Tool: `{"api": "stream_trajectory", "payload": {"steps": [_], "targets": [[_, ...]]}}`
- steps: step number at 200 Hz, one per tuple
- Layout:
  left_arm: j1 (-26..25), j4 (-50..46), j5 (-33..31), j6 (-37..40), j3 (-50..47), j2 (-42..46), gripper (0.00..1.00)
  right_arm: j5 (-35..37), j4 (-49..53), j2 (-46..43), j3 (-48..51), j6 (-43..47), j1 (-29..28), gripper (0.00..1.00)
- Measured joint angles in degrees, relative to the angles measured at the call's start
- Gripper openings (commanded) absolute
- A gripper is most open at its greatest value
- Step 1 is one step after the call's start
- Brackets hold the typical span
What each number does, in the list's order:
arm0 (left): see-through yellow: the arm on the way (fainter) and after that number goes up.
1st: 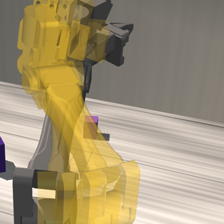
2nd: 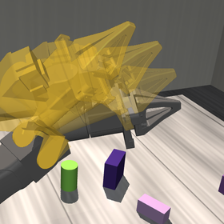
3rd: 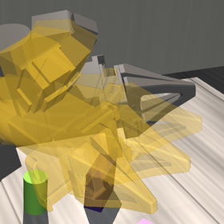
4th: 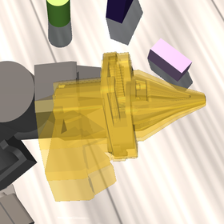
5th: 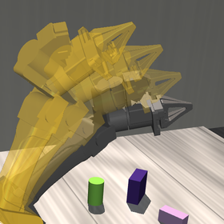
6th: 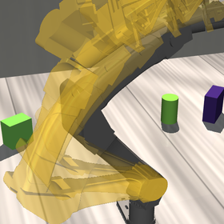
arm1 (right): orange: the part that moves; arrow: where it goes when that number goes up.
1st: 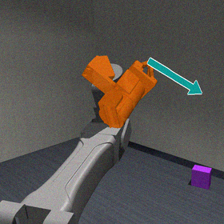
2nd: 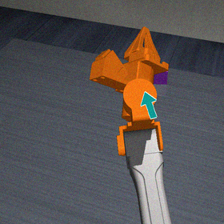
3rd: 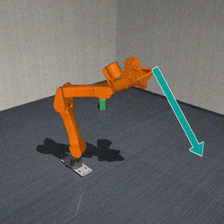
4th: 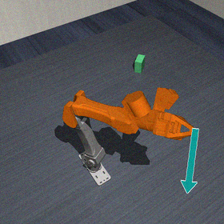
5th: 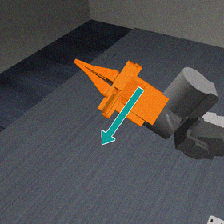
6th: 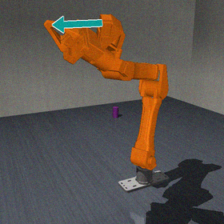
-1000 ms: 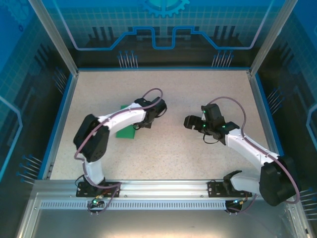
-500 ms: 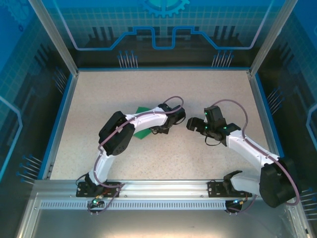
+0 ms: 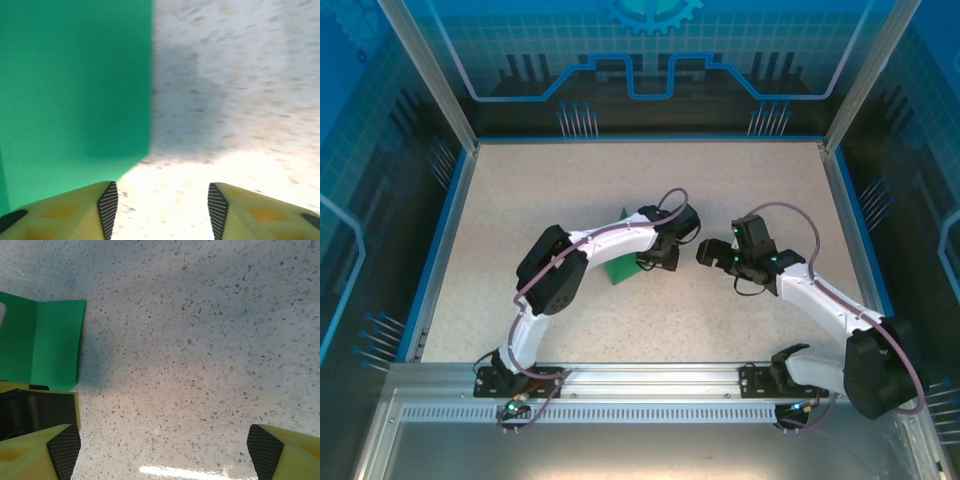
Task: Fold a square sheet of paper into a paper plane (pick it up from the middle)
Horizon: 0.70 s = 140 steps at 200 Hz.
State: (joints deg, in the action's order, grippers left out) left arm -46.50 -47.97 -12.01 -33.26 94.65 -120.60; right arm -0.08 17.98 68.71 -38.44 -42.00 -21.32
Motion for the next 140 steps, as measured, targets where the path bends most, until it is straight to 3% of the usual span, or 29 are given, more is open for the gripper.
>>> {"api": "stream_trajectory", "payload": {"steps": [31,65,95,140], "targets": [[0.85,3.65,5.97,0.42,-3.10,8.00,0.67,-1.07,0.02,1.92,-0.72,0.31,-0.59,0.89],[3.72,7.93,9.38,0.39,-9.09,20.37,0.74,-2.05,-0.74,7.48,-4.66,0.63,-5.16,0.86],[9.46,11.58,11.28,0.09,-17.99,29.33,0.75,-5.22,-4.28,12.33,-6.78,0.42,-9.22,0.90],[18.08,15.32,13.88,-2.47,-30.88,31.95,0.75,-11.65,-9.84,17.92,-8.68,-1.31,-14.91,0.96]]}}
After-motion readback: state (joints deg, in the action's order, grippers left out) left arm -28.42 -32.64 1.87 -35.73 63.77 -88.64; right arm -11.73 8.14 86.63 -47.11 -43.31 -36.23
